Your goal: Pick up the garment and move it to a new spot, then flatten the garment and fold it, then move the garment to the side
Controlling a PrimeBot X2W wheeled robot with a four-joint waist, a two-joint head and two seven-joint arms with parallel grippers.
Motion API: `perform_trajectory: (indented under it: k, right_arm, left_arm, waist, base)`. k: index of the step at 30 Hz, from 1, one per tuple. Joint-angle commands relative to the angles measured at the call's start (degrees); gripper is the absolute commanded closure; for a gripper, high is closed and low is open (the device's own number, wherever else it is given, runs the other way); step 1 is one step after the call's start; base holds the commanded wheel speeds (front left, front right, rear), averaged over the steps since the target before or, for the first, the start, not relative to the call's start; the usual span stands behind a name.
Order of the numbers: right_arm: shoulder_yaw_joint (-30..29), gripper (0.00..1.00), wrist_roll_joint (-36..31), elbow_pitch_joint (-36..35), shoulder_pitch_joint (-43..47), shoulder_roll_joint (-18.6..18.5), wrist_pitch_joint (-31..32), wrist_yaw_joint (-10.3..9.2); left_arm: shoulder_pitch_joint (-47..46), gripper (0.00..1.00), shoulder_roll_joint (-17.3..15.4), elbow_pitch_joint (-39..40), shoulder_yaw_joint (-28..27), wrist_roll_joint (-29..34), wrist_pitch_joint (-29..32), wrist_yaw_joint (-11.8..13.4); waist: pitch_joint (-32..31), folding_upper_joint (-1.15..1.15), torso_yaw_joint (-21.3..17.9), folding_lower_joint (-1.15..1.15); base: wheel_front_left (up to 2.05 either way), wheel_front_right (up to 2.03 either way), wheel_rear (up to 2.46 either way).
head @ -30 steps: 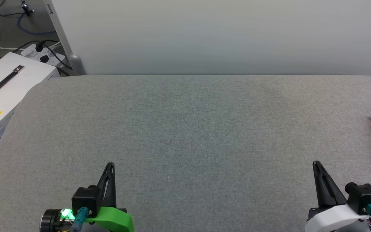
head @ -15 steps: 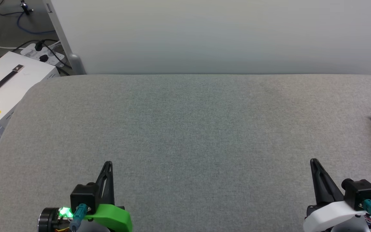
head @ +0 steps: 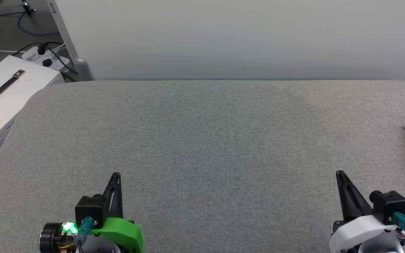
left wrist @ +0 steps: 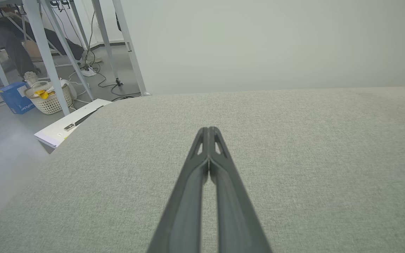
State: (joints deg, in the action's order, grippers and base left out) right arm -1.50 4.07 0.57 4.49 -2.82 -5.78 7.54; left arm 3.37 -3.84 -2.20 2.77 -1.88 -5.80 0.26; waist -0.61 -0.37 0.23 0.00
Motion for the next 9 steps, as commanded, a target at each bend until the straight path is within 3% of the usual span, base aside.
perform_trajectory:
  k: [1, 9]
  right_arm:
    - [0.2, 1.00, -0.8, -0.2, -1.3, 0.0, 0.3, -0.03]
    - [0.4, 1.00, -1.4, -0.3, -1.9, -0.1, 1.3, -0.04]
  left_arm:
    - [-1.2, 1.00, 0.3, 0.4, -0.4, 0.5, 0.4, -0.2]
    - [-1.5, 1.00, 0.4, 0.7, -0.8, 0.7, 1.3, -0.2]
  waist:
    - [0.0, 0.23, 0.0, 0.00]
    - [0.1, 0.25, 0.0, 0.00]
  base:
    - [0.00, 0.00, 0.00]
    - [0.00, 0.00, 0.00]
